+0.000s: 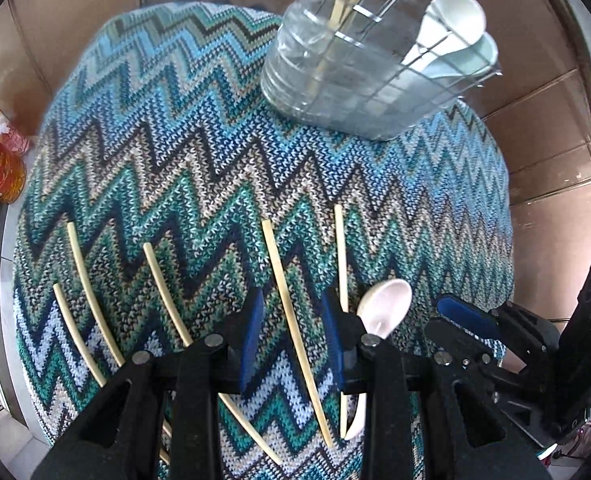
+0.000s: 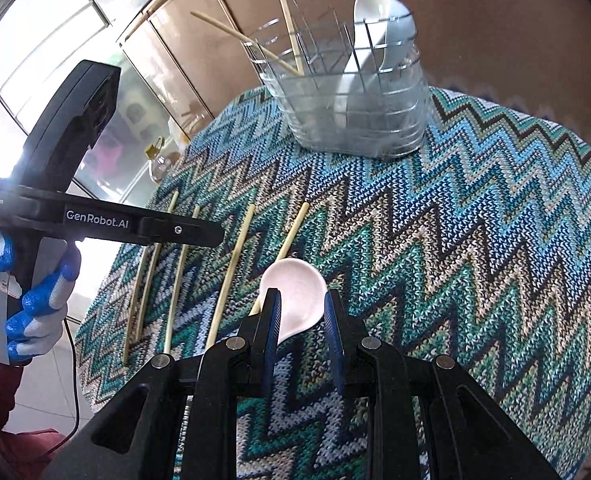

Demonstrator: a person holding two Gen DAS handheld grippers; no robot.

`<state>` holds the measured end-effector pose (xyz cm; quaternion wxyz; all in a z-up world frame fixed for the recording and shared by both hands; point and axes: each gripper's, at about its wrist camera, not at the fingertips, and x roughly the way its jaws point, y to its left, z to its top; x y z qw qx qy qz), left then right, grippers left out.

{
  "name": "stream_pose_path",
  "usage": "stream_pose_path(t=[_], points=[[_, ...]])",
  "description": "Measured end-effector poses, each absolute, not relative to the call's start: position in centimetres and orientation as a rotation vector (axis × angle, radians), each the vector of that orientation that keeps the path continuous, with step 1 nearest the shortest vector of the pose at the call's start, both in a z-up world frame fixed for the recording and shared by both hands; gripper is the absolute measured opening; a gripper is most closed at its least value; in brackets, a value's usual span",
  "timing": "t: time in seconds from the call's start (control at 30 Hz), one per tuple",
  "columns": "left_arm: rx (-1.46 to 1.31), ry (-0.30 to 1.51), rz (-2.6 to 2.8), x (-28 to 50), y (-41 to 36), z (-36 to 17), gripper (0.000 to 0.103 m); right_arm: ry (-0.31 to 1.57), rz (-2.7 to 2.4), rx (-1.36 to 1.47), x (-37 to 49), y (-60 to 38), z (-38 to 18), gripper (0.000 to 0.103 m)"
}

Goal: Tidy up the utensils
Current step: 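Grasp a white spoon with the right tool while the left tool grasps a chopstick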

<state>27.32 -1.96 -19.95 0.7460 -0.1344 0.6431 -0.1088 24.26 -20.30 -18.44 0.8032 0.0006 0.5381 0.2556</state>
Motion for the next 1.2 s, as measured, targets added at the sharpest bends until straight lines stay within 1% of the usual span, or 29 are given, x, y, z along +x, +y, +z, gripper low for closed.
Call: stream_pose_path(t=[0.33,0.57,0.73,0.83,0.9,1.1,1.2], points=[[-0.271,1.476,-0.21,29.4,-3.0,-21.9,0.028,1.198,0.58,-0.016,26.8,-19.7,-20.7,0.023],[-0.245,1.493,-0.207,30.2,-4.2,-22.5,0.027,1.223,0.611,-0.057,27.7,-17.9,-21.6,0.023],[-0.24,1.501,-0.205,30.7,-4.7,-23.0,0.022,1.249,0.64,-0.071,28.5,-16.6,-22.5,0.023],[-0.235,1.499,-0.203,30.9,-5.0,-23.2,0.021,1.266,0.646,-0.092,28.7,-16.1,-23.2,0.02],[-0.226,1.499,-0.2,31.0,-5.1,-23.4,0.018,1.268,0.659,-0.094,28.8,-15.9,-23.4,0.012],[-0.215,1.49,-0.192,31.0,-5.5,-23.8,0.009,1.239,0.66,-0.151,28.1,-15.4,-22.9,0.007],[-0.216,1.475,-0.193,30.1,-5.4,-23.7,0.008,1.219,0.632,-0.158,27.5,-15.6,-22.5,0.007]])
